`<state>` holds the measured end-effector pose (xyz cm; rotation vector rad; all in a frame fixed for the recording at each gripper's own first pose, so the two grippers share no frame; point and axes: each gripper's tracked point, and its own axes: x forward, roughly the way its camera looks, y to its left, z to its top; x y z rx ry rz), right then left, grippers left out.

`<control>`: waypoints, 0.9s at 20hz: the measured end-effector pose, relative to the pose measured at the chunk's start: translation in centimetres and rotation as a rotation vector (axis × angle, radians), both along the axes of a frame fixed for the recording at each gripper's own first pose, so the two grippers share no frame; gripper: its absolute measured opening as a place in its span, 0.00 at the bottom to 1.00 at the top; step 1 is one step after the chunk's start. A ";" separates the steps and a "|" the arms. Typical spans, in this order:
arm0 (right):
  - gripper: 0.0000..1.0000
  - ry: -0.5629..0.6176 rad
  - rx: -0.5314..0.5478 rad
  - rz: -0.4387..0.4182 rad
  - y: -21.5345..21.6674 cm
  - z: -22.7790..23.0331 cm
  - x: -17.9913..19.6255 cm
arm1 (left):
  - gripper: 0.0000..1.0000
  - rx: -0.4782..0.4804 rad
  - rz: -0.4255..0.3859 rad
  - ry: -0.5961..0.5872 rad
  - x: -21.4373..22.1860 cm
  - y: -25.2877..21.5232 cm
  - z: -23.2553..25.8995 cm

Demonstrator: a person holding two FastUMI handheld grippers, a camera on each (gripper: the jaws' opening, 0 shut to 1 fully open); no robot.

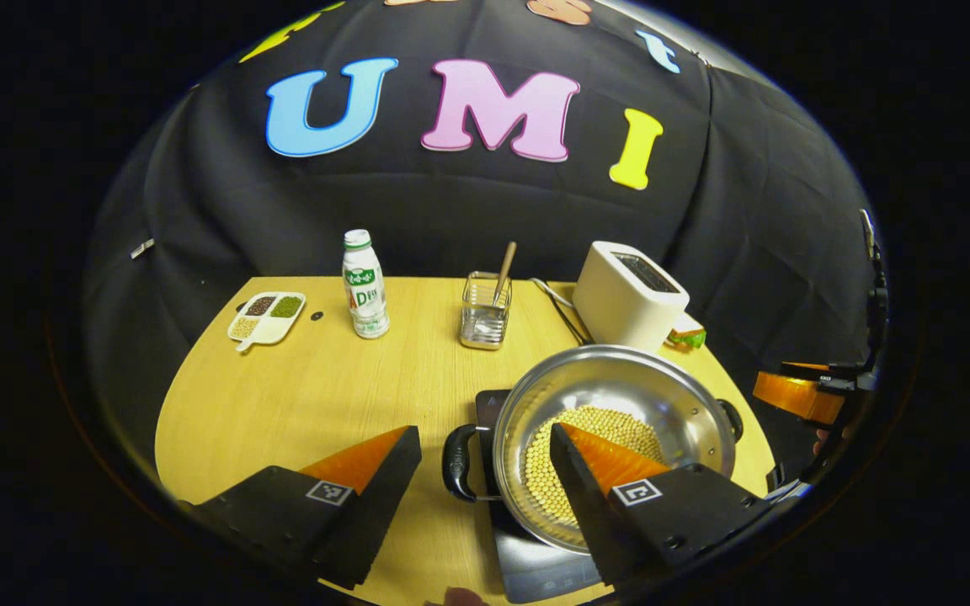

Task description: First push the handle of the pot to place it horizontally, then grasp the pot with both hands and set it on the induction cooktop.

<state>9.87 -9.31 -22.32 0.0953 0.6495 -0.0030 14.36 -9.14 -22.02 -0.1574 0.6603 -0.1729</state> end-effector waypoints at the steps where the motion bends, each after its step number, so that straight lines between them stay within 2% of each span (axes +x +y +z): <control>1: 0.99 -0.032 -0.003 -0.003 0.1 1.4 -0.2 | 0.96 0.000 0.009 -0.029 -0.3 0.4 1.3; 4: 0.98 -0.109 0.011 -0.011 0.6 5.2 -0.9 | 0.96 0.016 0.010 -0.114 -1.8 1.9 4.8; 9: 0.98 -0.236 0.008 -0.016 1.7 10.7 -2.7 | 0.95 -0.020 -0.002 -0.256 -4.5 3.7 11.1; 18: 0.98 -0.481 0.013 -0.036 5.5 20.1 -6.9 | 0.95 0.029 0.103 -0.428 -10.1 8.7 17.2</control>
